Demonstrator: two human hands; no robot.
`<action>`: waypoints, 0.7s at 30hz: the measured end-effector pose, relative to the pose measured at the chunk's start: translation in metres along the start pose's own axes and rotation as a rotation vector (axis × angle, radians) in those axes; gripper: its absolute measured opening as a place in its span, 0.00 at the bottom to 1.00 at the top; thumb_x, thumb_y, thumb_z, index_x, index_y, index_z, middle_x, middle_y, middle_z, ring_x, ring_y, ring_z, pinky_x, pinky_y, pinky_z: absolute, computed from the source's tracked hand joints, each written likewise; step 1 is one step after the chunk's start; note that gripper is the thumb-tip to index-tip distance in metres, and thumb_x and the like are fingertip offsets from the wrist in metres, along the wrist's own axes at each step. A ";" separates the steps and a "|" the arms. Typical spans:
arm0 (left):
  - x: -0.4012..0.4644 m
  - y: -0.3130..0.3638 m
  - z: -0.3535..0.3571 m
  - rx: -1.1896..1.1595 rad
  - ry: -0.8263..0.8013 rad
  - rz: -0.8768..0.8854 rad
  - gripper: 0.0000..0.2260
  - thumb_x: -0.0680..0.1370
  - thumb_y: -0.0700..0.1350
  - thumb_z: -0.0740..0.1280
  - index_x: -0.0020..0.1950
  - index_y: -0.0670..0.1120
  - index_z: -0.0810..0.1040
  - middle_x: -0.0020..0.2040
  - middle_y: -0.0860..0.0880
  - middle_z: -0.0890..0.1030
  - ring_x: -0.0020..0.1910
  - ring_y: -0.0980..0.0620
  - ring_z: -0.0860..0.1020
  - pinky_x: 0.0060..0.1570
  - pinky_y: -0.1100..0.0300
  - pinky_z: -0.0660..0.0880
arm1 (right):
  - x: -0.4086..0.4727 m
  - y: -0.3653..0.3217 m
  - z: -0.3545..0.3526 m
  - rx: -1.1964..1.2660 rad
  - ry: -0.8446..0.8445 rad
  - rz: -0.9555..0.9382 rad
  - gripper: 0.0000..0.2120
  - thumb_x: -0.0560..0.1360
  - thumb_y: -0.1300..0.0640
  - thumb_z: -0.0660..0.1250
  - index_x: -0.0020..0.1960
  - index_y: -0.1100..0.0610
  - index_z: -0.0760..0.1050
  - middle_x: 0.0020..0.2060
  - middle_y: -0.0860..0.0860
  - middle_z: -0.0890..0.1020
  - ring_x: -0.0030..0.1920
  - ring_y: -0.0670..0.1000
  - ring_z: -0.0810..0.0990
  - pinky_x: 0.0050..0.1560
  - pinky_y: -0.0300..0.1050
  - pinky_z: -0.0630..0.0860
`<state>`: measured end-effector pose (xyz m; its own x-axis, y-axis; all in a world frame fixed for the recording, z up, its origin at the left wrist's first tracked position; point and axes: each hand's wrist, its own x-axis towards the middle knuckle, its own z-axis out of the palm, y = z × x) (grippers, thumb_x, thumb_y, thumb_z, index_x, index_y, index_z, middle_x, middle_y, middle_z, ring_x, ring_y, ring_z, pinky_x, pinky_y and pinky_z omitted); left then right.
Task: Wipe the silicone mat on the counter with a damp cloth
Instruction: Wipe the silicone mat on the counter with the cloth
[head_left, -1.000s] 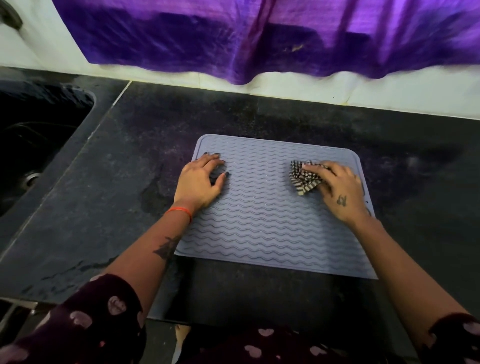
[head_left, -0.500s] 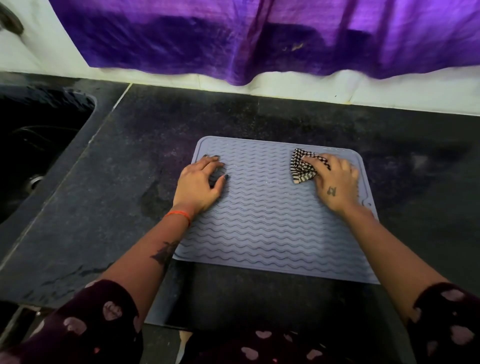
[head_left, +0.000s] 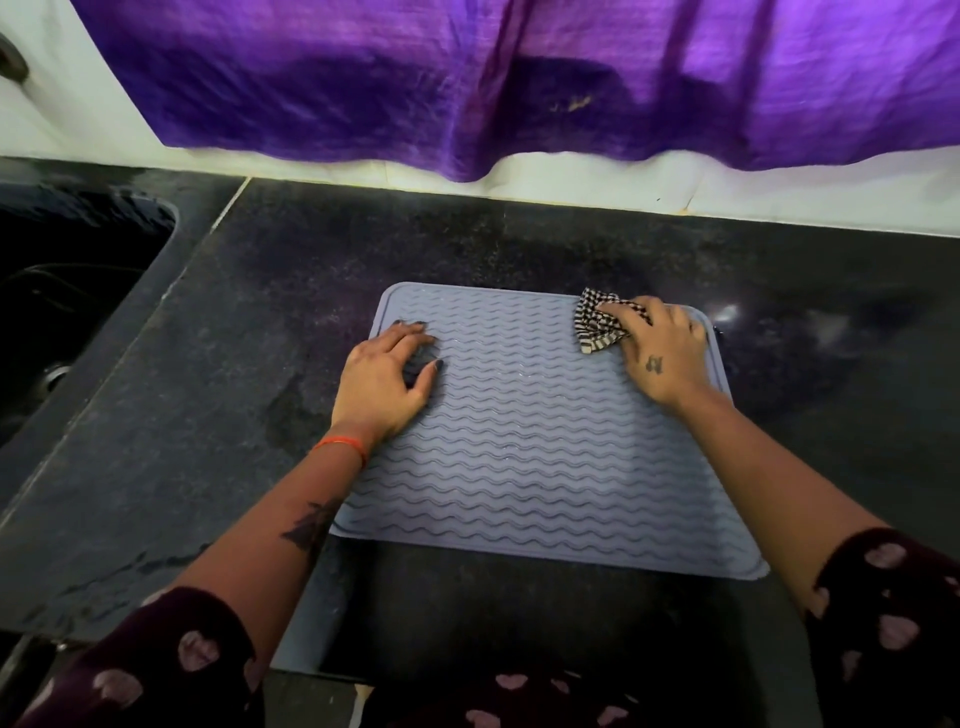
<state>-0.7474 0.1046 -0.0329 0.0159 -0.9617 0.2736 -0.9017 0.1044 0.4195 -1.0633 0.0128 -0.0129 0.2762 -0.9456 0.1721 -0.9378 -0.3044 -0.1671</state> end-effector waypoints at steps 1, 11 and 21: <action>0.000 0.000 0.000 0.002 0.001 0.001 0.21 0.75 0.57 0.58 0.61 0.48 0.77 0.65 0.50 0.76 0.65 0.49 0.72 0.64 0.49 0.68 | 0.004 0.005 -0.004 0.029 -0.019 -0.017 0.22 0.76 0.59 0.62 0.67 0.43 0.69 0.64 0.53 0.72 0.61 0.59 0.68 0.60 0.56 0.62; 0.000 0.001 -0.001 0.006 -0.007 -0.005 0.23 0.74 0.59 0.56 0.62 0.48 0.77 0.65 0.50 0.75 0.67 0.49 0.71 0.65 0.49 0.67 | 0.008 0.022 -0.014 0.022 -0.038 0.167 0.21 0.76 0.59 0.61 0.67 0.45 0.69 0.64 0.55 0.70 0.62 0.61 0.66 0.61 0.58 0.62; 0.000 0.000 -0.001 0.000 0.008 0.006 0.22 0.74 0.59 0.56 0.60 0.48 0.78 0.64 0.50 0.76 0.66 0.49 0.72 0.64 0.49 0.68 | 0.001 0.031 -0.018 0.013 -0.051 0.305 0.20 0.77 0.56 0.60 0.68 0.46 0.67 0.66 0.56 0.68 0.63 0.62 0.64 0.60 0.59 0.62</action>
<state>-0.7471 0.1051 -0.0326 0.0139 -0.9591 0.2829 -0.9019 0.1101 0.4176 -1.0954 0.0046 -0.0002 -0.0075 -0.9980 0.0629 -0.9763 -0.0063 -0.2163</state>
